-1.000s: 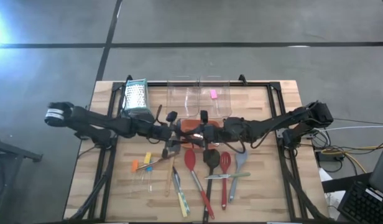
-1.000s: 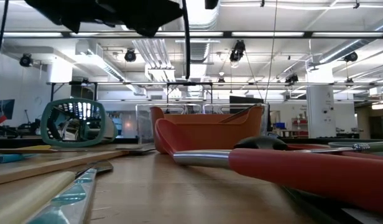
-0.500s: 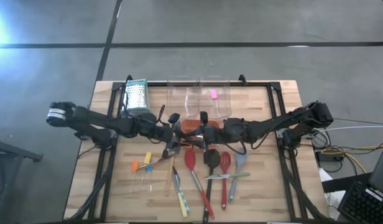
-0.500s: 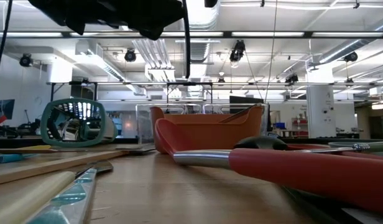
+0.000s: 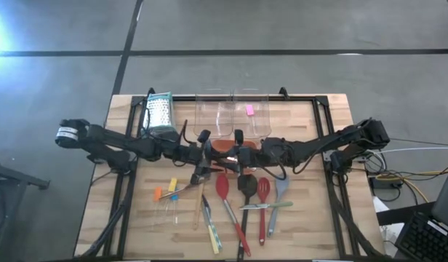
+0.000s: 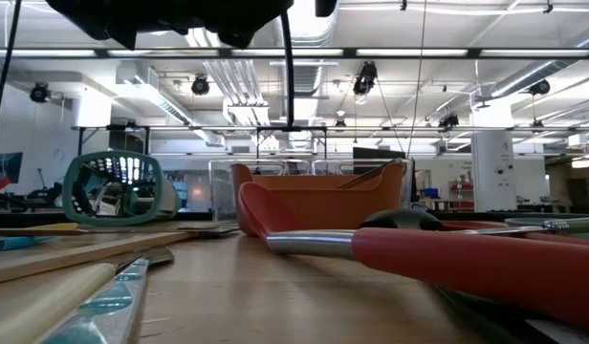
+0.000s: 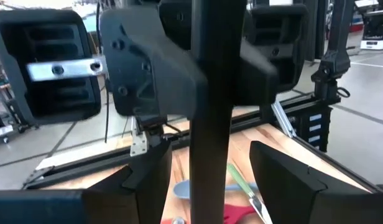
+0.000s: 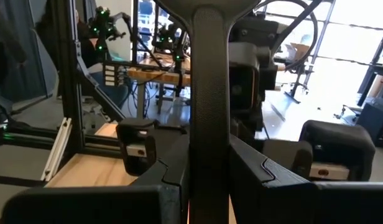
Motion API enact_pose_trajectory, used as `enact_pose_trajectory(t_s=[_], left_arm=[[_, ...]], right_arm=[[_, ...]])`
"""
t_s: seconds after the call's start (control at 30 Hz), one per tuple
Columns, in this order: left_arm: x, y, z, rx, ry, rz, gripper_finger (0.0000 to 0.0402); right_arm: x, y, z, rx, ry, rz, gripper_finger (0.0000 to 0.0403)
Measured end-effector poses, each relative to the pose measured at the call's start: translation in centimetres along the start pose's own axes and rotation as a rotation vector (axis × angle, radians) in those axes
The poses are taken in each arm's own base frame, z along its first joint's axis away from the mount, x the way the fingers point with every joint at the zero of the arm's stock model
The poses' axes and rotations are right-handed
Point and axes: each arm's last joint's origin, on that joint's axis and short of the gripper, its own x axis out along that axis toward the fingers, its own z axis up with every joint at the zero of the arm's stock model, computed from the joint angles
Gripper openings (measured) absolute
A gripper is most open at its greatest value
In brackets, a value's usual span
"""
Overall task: Pick & Place Kitchen Items
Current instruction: Put the black serving spoon into the left transparent bin
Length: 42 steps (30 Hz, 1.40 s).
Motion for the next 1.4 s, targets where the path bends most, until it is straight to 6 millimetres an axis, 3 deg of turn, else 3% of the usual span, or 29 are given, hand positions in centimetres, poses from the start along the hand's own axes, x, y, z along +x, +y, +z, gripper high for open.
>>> enact_pose_trajectory(t_s=[0.4, 0.73, 0.9, 1.07, 1.4], left_arm=[[0.0, 0.2, 0.2, 0.008, -0.02, 0.06, 0.0222], [1.6, 0.3, -0.9, 0.022, -0.053, 0.066, 0.0214], [2.4, 0.5, -0.8, 0.038, -0.042, 0.063, 0.0168], [2.1, 0.5, -0.3, 0.041, -0.012, 0.051, 0.0078], [1.8, 0.5, 0.0, 0.039, 0.013, 0.051, 0.0074]], right_arm=[[-0.3, 0.0, -0.3, 0.01, -0.06, -0.004, 0.0063], [-0.5, 0.0, -0.6, 0.009, -0.087, -0.006, 0.0063], [-0.5, 0.0, -0.7, 0.008, -0.078, -0.006, 0.0063], [-0.5, 0.1, -0.9, 0.0, -0.068, -0.002, 0.0063], [-0.5, 0.2, -1.0, 0.0, -0.054, 0.001, 0.0063]])
